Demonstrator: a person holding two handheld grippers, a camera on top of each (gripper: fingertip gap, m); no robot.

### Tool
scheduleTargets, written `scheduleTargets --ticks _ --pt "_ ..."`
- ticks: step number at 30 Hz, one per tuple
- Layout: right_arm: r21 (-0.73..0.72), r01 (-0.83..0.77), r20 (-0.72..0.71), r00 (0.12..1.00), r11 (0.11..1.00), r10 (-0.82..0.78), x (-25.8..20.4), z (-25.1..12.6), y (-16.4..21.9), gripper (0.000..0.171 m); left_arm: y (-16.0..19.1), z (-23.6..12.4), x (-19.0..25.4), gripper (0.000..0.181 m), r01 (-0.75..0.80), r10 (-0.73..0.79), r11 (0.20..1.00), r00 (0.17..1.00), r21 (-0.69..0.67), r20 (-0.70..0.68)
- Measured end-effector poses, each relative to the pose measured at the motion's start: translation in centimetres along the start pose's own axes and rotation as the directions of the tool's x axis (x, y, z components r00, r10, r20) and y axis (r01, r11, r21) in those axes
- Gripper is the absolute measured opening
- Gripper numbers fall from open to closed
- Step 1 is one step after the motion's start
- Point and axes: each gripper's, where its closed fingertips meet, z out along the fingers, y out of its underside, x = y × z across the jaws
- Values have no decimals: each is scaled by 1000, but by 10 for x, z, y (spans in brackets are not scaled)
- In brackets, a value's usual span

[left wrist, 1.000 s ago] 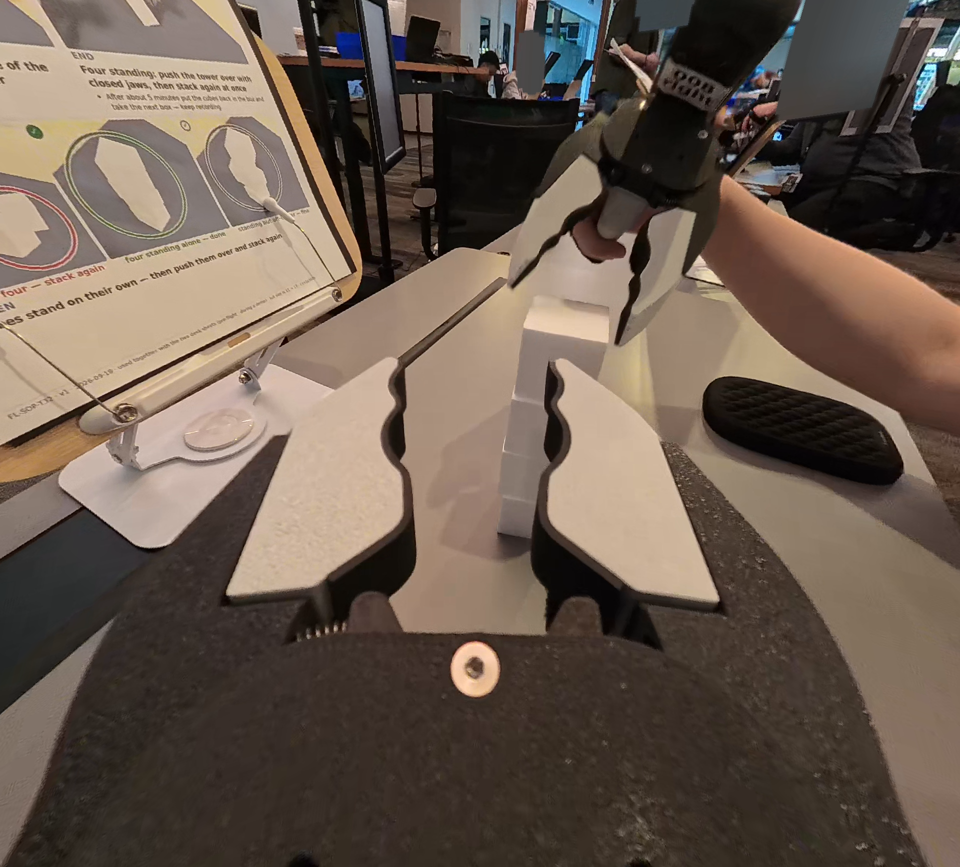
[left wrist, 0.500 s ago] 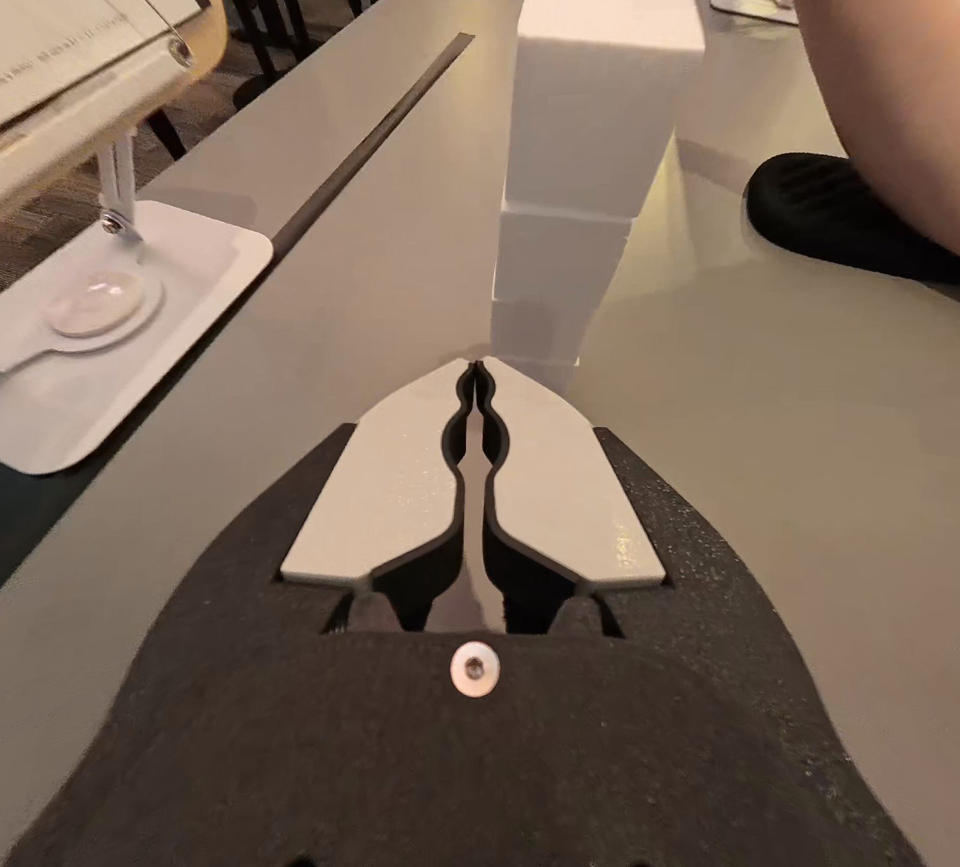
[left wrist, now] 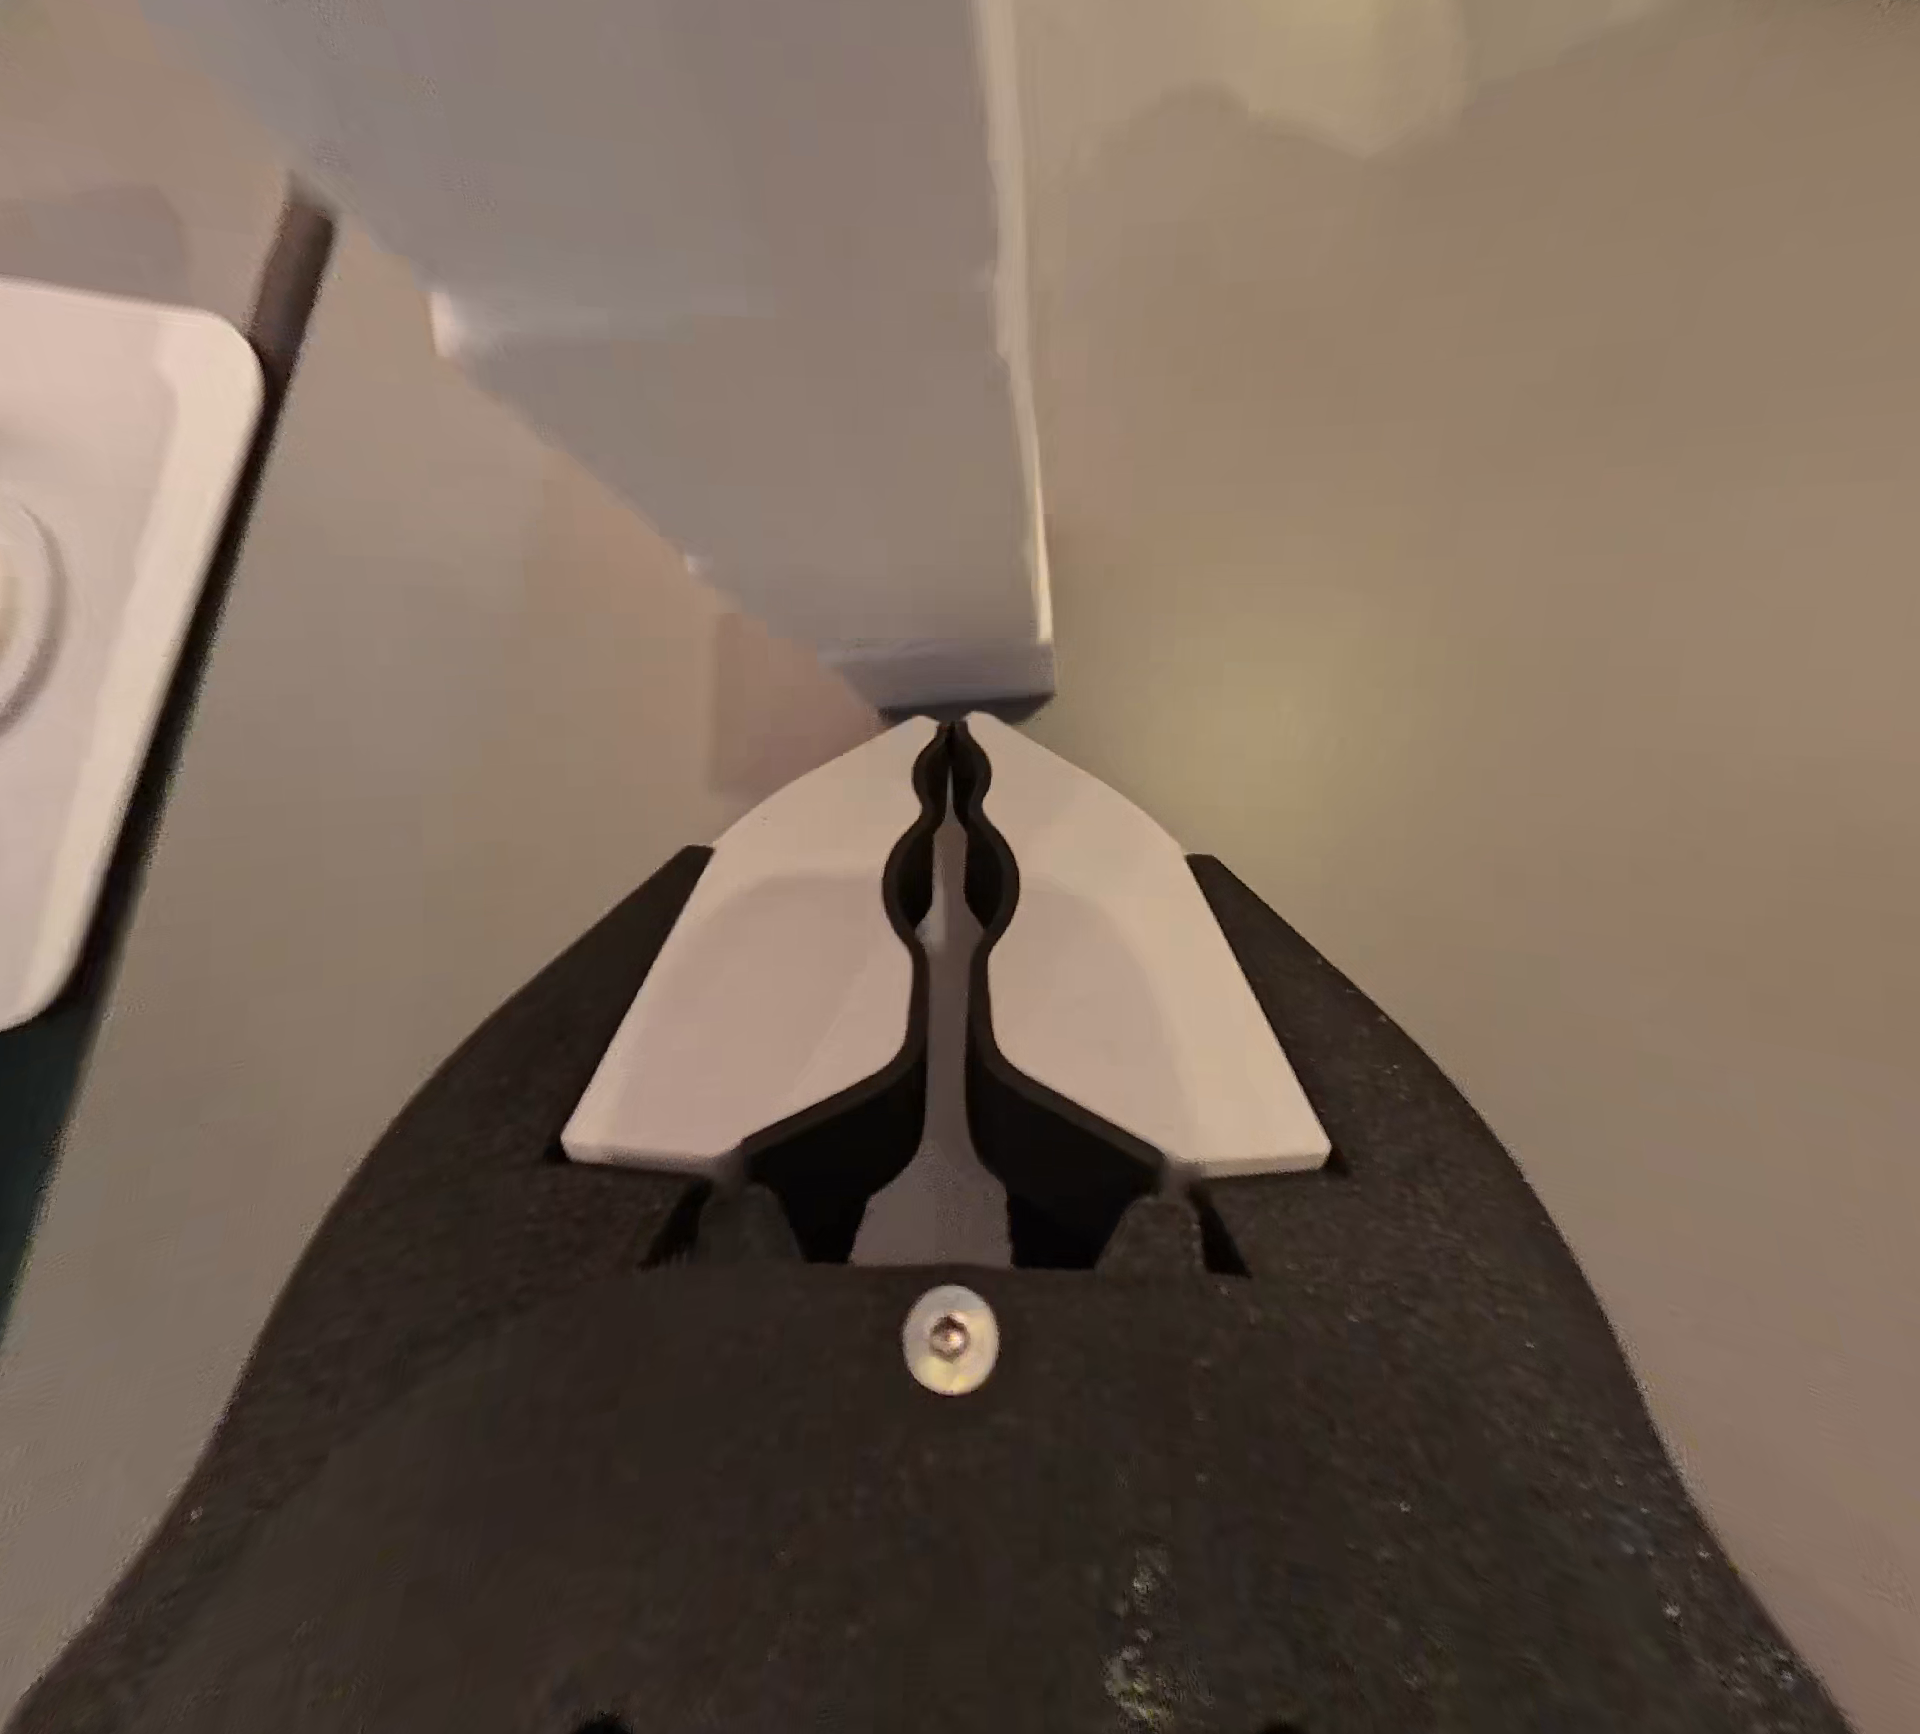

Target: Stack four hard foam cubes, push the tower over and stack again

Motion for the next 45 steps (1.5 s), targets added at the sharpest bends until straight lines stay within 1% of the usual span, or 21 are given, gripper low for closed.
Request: scheduleTargets --ticks 3,9,12,14,16,18,20,21,22,23,25,27,30,32,34,38,40,42,44,45 --pt "9 -4 15 1000 1000 4 -2 1 -1 1 -24 -2 -6 0 -65 65 998 996 1 56" --pt "21 -27 14 1000 999 26 -1 -5 5 1 -81 0 -11 0 -86 81 993 995 79 63" --pt "40 -47 2 999 998 47 1 -13 9 1 -93 0 -14 0 -75 65 992 994 104 90" --pt "50 -57 -16 998 997 58 4 -19 12 1 -96 -2 -17 0 -39 20 987 992 158 121" --pt "58 -74 -38 996 996 76 8 -25 18 1 -91 -5 -20 3 21 -50 976 990 215 135" --pt "56 -104 -77 991 993 108 17 -28 26 7 -81 -6 -20 18 85 -121 960 985 267 122" --pt "58 -142 -124 981 988 149 28 -28 33 22 -68 -3 -18 32 144 -182 938 979 315 94" --pt "58 -165 -143 975 985 172 33 -26 36 31 -61 -1 -18 42 185 -222 925 972 332 76" --pt "55 -189 -158 968 980 195 38 -23 39 41 -54 2 -16 45 223 -253 913 966 342 45" --pt "45 -207 -167 963 977 212 41 -20 43 49 -46 6 -13 49 258 -275 909 961 327 7" --pt "15 -206 -163 965 978 206 42 -7 47 58 -32 9 -10 61 299 -307 907 951 295 -20" --pt "-8 -164 -142 977 986 161 39 9 51 63 -29 10 -6 63 308 -309 900 950 310 -45" --pt "-63 -170 -121 979 983 161 39 36 62 68 -31 16 -8 69 323 -336 891 942 319 -15" --pt "-111 -172 -129 979 979 158 41 50 72 72 -29 24 -5 77 307 -326 913 945 268 28" --pt "-164 -163 -156 978 973 138 44 61 83 75 -23 32 -6 84 263 -289 943 951 203 110" --pt "-226 -170 -155 978 959 137 44 73 96 76 -16 44 -4 86 219 -239 968 952 120 190" --pt "-236 -171 -147 979 957 138 43 77 99 71 -11 49 -4 83 206 -220 975 952 86 214" --pt "-248 -171 -139 980 953 139 42 78 102 60 -8 52 -3 71 206 -218 975 953 79 212" --pt "-246 -176 -123 981 953 150 40 76 102 58 -8 53 -2 56 219 -233 971 956 95 177" --pt "-242 -179 -120 981 954 154 39 75 100 58 -8 52 -2 56 230 -245 967 955 104 166"
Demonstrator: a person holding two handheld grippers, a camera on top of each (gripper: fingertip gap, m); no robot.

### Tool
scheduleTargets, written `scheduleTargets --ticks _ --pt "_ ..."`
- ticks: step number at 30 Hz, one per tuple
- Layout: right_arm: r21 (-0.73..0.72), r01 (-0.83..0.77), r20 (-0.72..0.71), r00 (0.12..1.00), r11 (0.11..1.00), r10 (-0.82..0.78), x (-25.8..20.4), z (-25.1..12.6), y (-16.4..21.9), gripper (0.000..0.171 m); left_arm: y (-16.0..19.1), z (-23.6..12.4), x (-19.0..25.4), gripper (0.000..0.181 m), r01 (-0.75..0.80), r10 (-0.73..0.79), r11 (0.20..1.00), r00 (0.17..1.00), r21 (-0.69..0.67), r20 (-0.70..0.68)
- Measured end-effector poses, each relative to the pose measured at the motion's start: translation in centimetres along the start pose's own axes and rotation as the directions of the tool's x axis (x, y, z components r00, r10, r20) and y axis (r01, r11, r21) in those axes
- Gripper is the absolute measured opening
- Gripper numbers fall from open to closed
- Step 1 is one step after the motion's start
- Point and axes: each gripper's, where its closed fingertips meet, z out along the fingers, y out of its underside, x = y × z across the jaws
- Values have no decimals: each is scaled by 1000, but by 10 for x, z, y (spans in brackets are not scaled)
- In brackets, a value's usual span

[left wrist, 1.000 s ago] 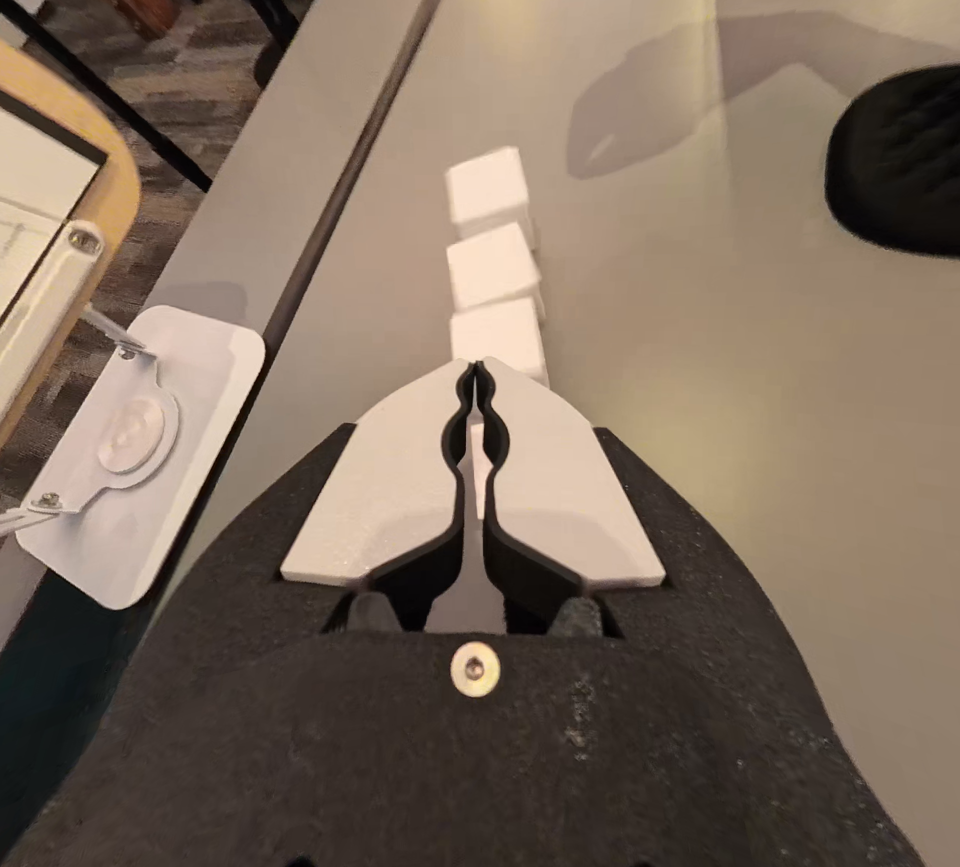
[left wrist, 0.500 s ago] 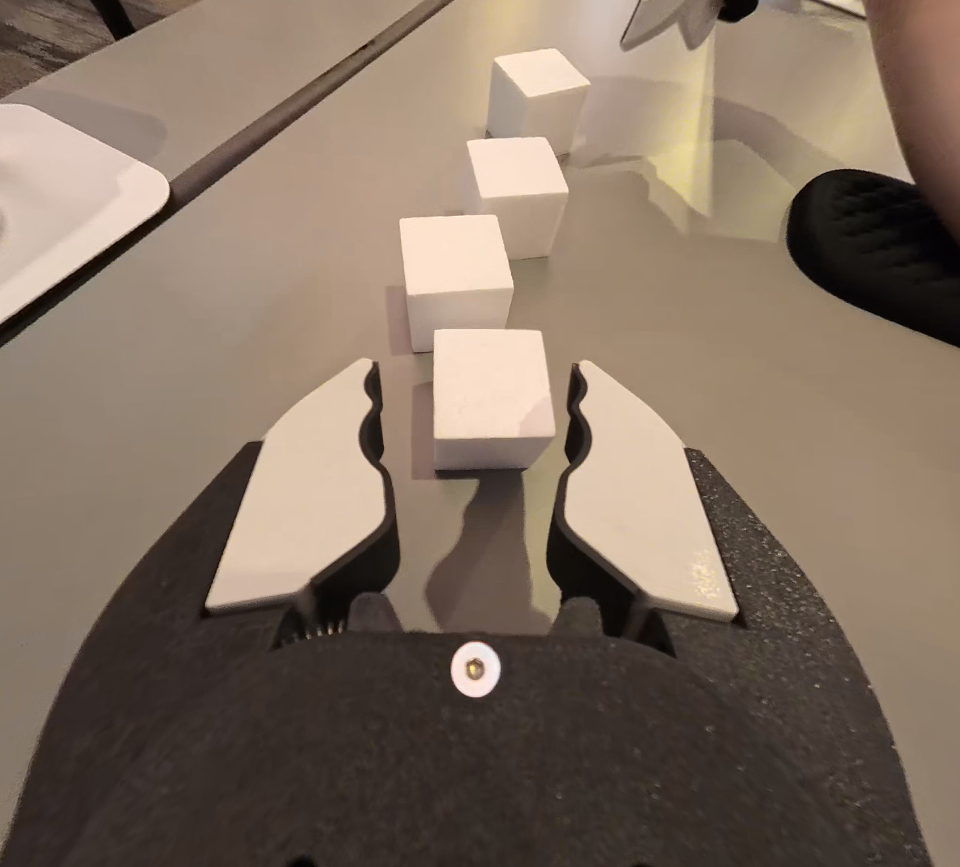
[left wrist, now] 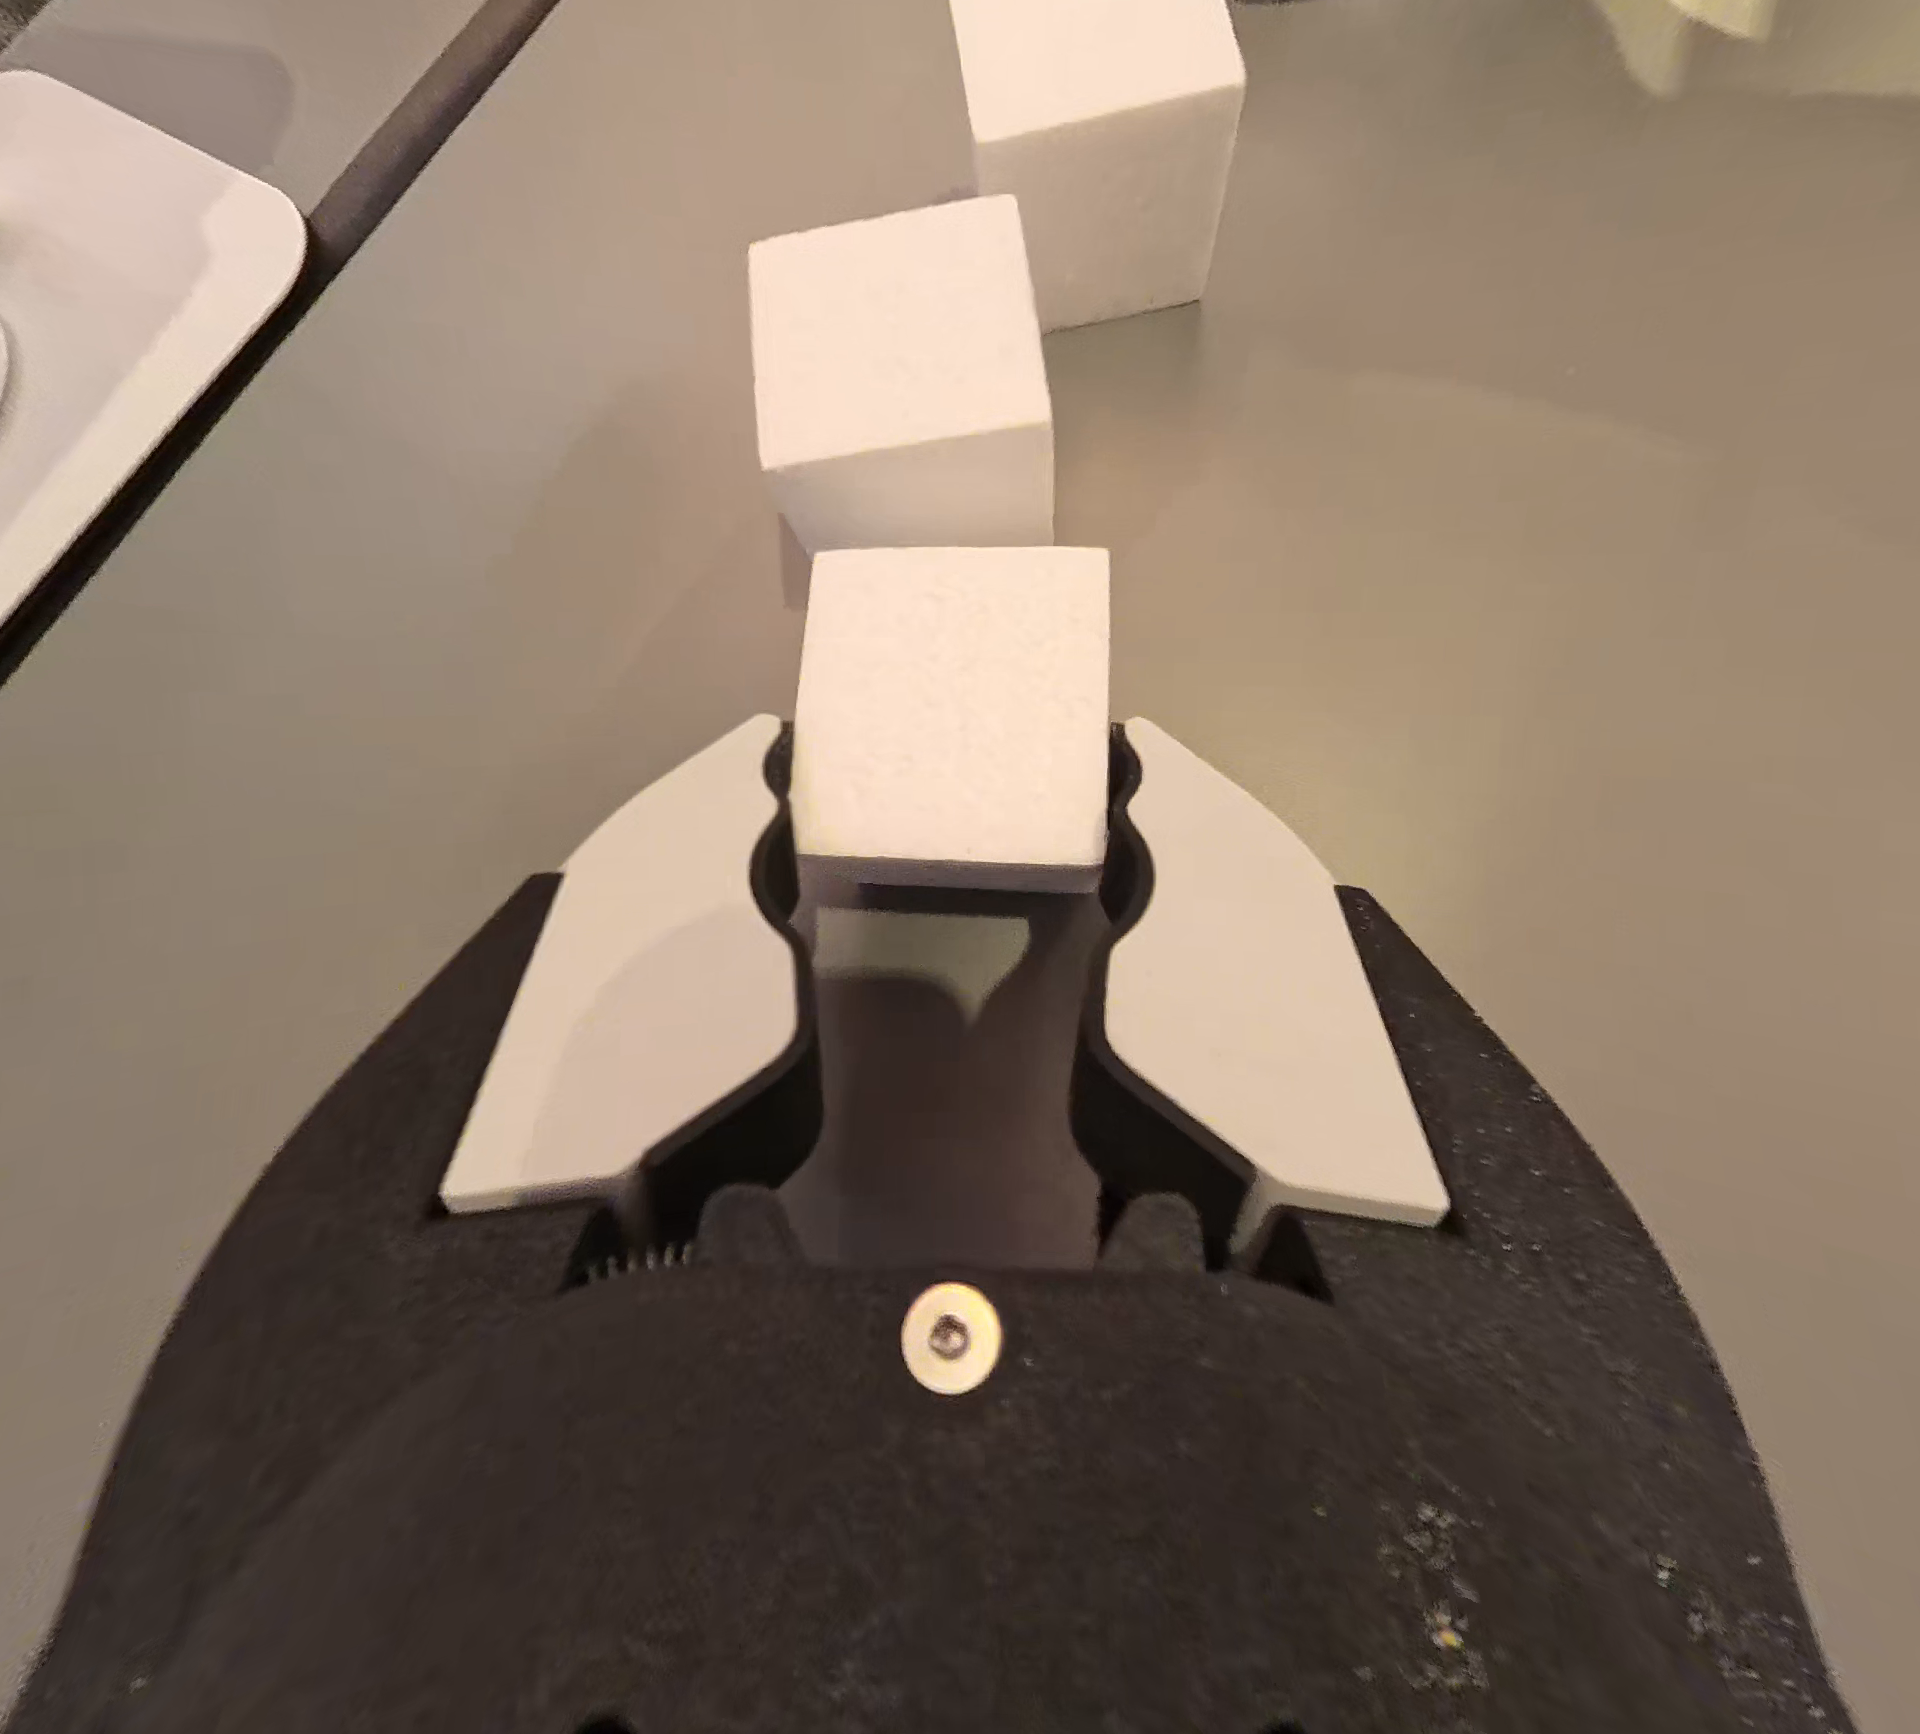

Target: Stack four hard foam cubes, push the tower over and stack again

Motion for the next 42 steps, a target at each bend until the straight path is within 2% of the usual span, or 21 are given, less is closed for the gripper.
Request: scheduleTargets --ticks 4,6,9,13,15,17,20,23,32,39,42 --pt "85 23 -28 999 996 -21 2 -15 -22 58 -1 -11 -12 56 38 -37 999 999 15 -14" --pt "170 70 -18 998 983 -68 -7 -28 -48 58 -6 -26 -25 56 52 -53 998 999 42 10" --pt "315 184 69 974 931 -216 -44 -43 -102 58 -14 -56 -49 56 61 -66 994 996 89 53" --pt "350 420 246 821 837 -515 -107 -25 -139 58 -27 -92 -69 56 125 -138 973 989 193 56" --pt "311 470 335 759 826 -558 -117 -8 -145 58 -31 -101 -70 56 149 -161 962 986 229 34" --pt "329 454 432 707 828 -560 -125 -1 -154 58 -29 -104 -72 56 139 -151 966 988 218 40" --pt "364 496 497 612 788 -615 -132 5 -157 58 -26 -105 -75 56 118 -132 974 989 195 64" --pt "364 541 519 558 758 -647 -127 17 -152 58 -27 -101 -72 56 144 -152 970 988 197 26" --pt "348 574 590 481 742 -649 -114 41 -139 58 -24 -90 -68 56 233 -220 949 972 212 -84" --pt "347 579 636 434 738 -639 -118 47 -135 58 -17 -85 -73 56 227 -220 956 974 188 -54" --pt "339 585 631 440 737 -639 -117 50 -132 58 -15 -82 -71 56 224 -218 958 974 176 -55"
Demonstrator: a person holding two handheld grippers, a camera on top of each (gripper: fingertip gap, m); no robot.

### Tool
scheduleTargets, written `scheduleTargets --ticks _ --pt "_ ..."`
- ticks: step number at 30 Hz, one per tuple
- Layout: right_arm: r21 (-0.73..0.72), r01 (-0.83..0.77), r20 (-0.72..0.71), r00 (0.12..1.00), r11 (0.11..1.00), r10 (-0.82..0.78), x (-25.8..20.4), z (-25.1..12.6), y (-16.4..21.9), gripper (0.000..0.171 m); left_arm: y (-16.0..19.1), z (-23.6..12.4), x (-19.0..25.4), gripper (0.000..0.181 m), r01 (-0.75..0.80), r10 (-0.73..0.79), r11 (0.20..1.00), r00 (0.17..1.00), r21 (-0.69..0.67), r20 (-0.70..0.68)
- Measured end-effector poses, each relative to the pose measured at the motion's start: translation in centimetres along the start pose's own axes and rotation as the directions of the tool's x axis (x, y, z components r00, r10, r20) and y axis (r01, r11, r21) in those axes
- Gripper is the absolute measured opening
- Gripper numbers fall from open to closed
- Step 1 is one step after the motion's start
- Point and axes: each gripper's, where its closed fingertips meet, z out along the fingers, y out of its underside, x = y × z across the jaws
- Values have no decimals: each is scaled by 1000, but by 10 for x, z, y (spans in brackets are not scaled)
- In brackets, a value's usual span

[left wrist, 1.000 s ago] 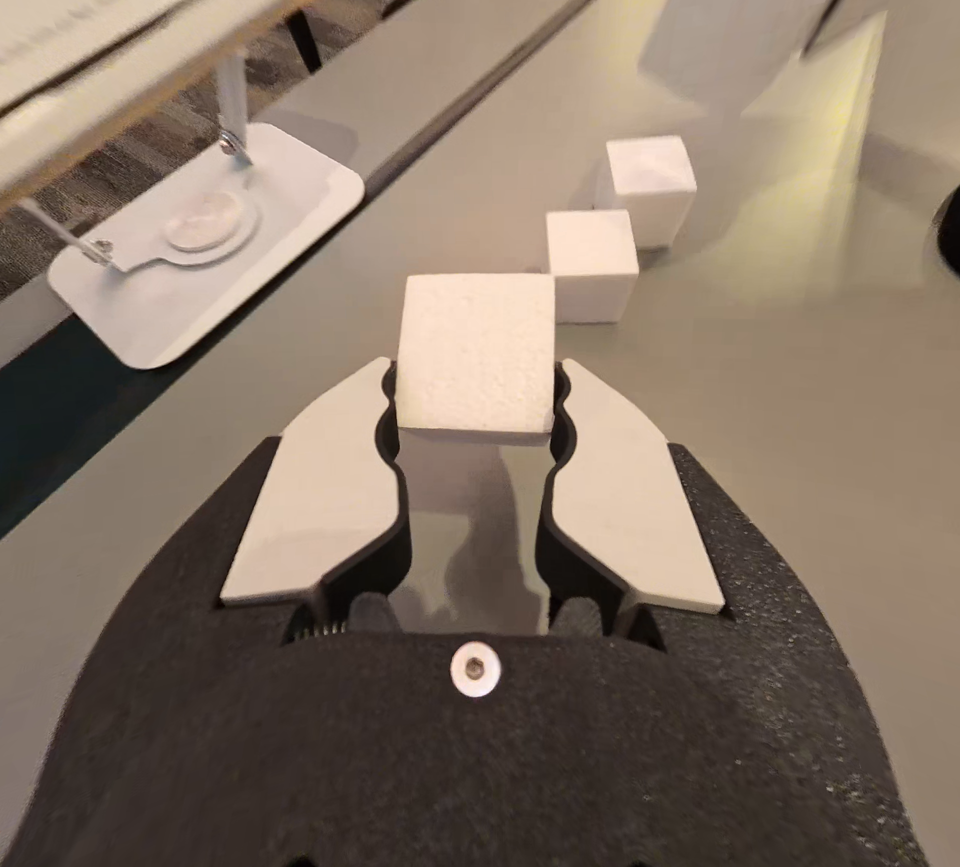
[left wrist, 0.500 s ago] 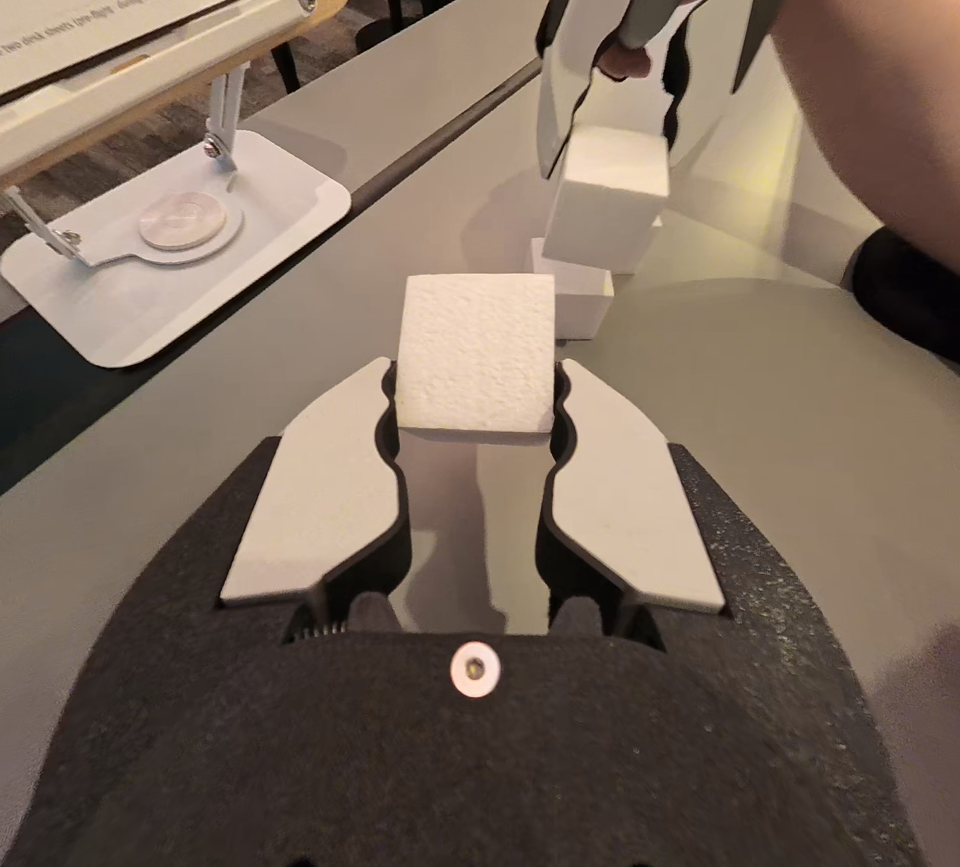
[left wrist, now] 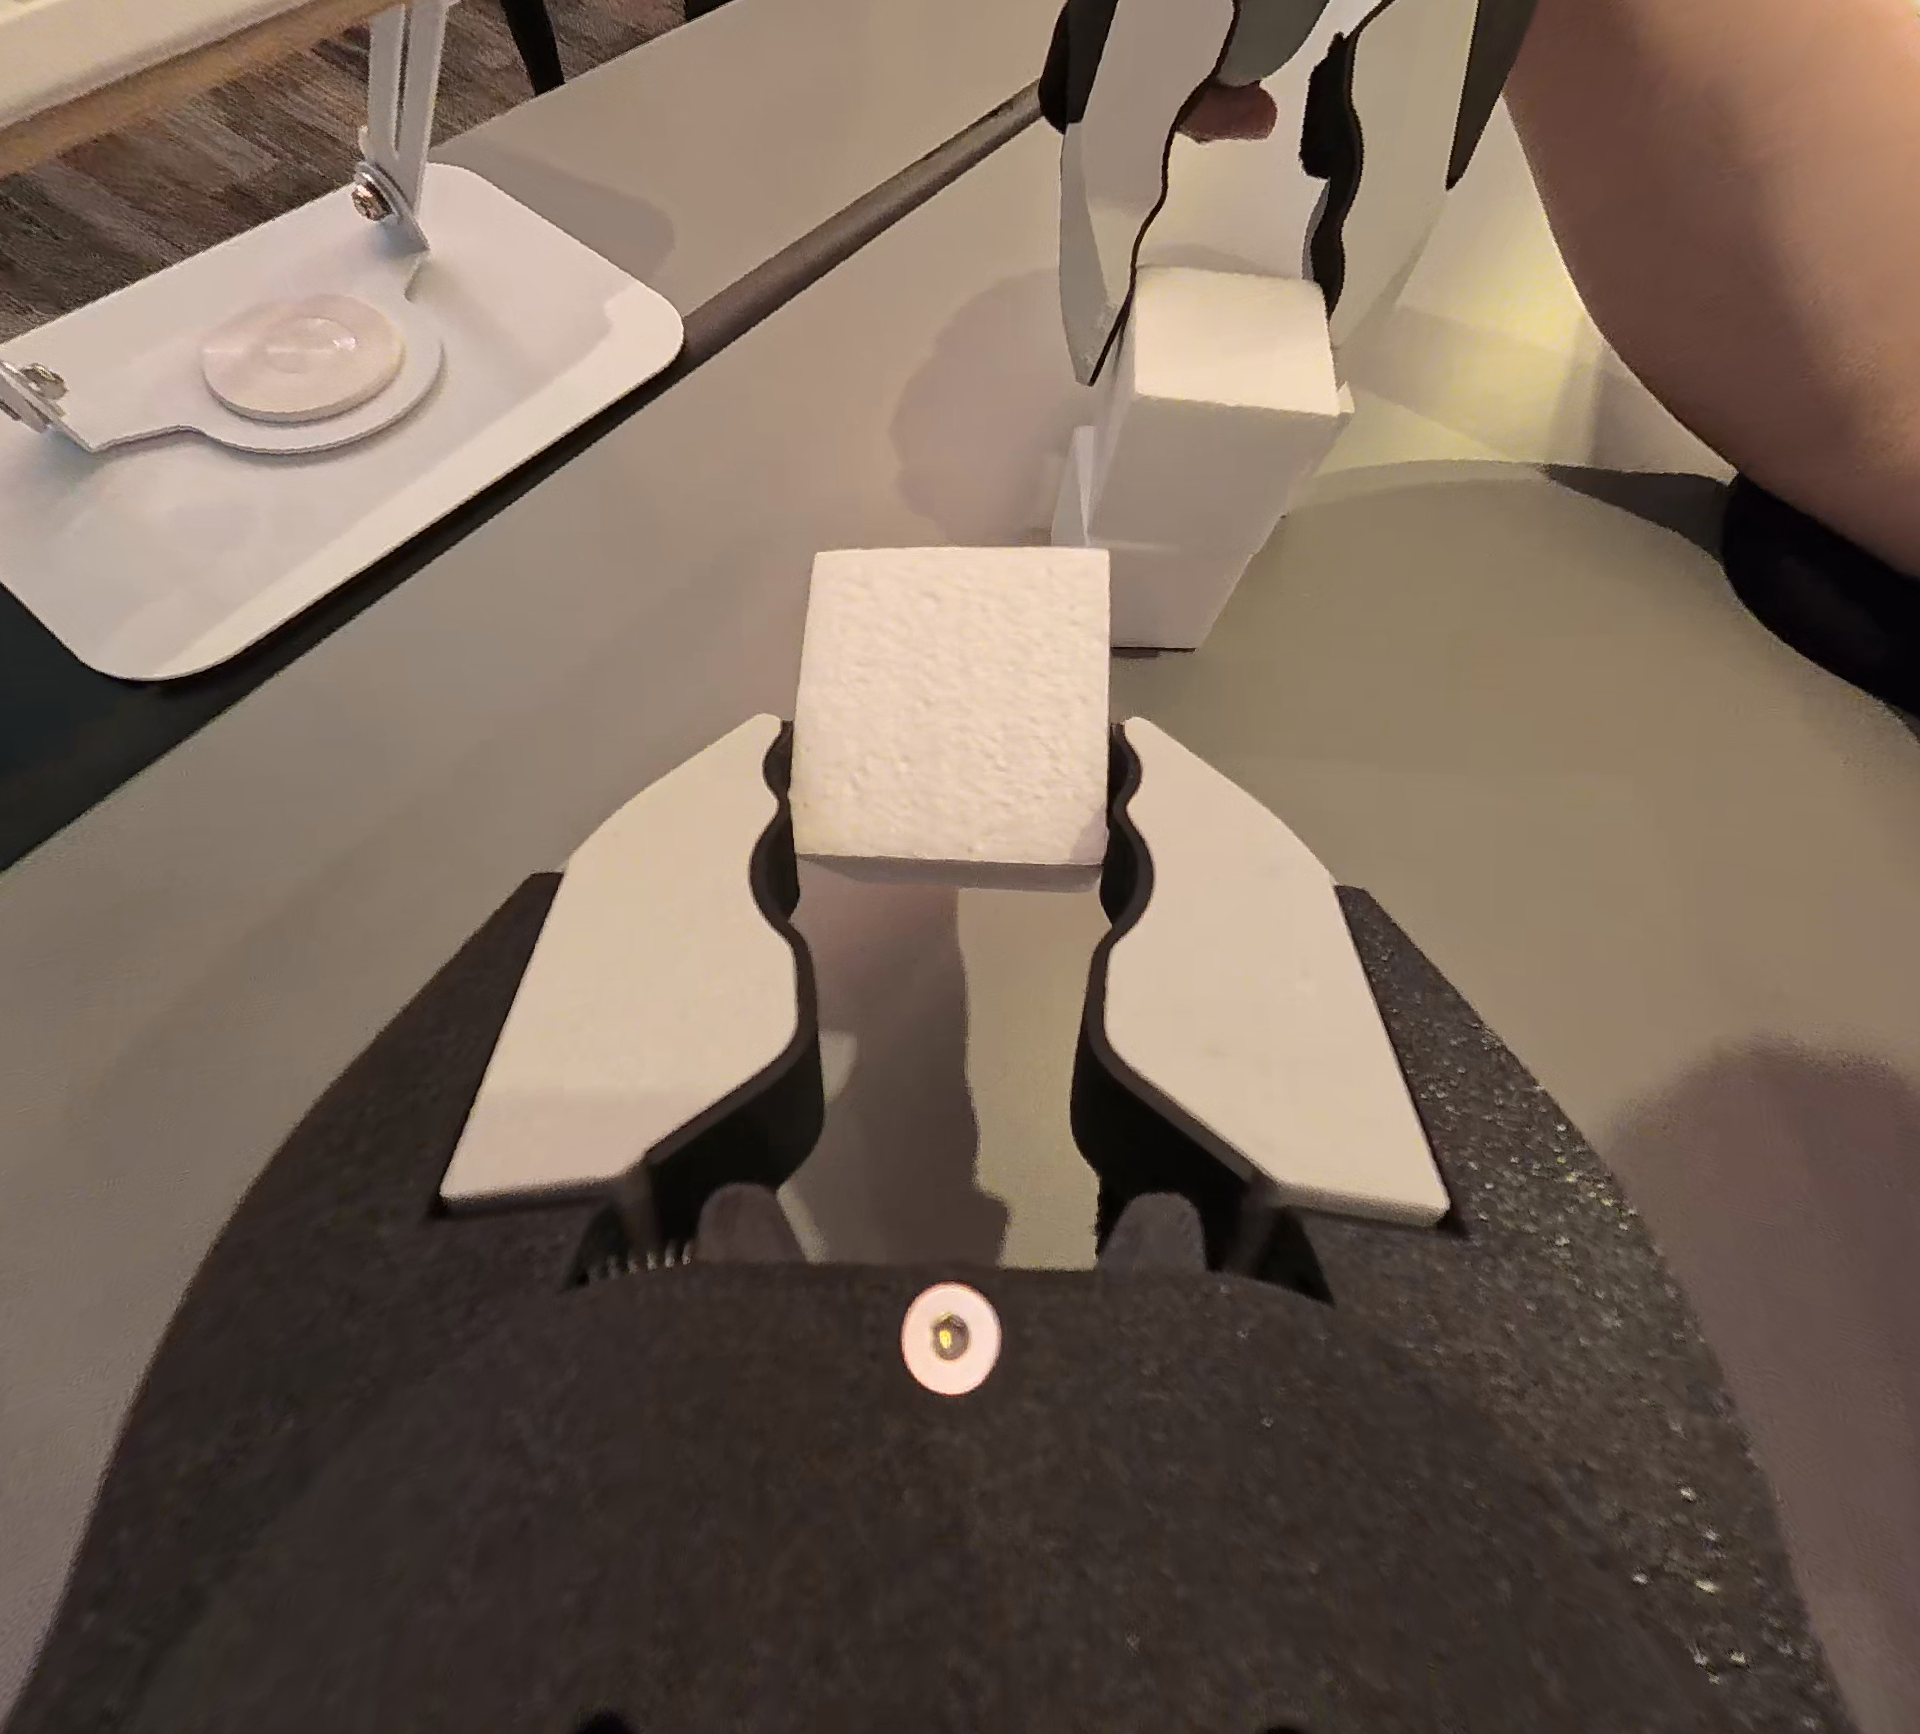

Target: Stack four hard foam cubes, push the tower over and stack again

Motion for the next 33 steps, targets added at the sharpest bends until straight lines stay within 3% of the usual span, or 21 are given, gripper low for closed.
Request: scheduleTargets --ticks 6,10,13,18,22,26,33 --pt "-27 23 -63 998 999 -25 4 1 1 60 1 6 9 56 -27 27 999 1000 -19 -7" --pt "-1 -30 -103 994 1000 30 2 -12 -4 77 -9 7 22 56 -24 25 1000 999 18 -41" --pt "23 -50 -149 987 998 53 -13 -31 -6 79 -25 8 33 56 -37 39 996 999 76 -27" --pt "19 -159 -218 963 987 160 -40 -38 37 77 -62 18 51 56 -123 118 987 992 103 50" --pt "64 -141 -353 923 988 155 -35 -40 62 75 -77 42 68 56 -162 162 987 986 -5 39" --pt "136 -150 -376 907 979 191 -35 -51 59 75 -83 60 71 56 -192 198 977 978 -88 60" --pt "81 -201 -341 915 976 216 -35 -32 72 78 -79 71 64 56 -204 221 966 971 -160 92"
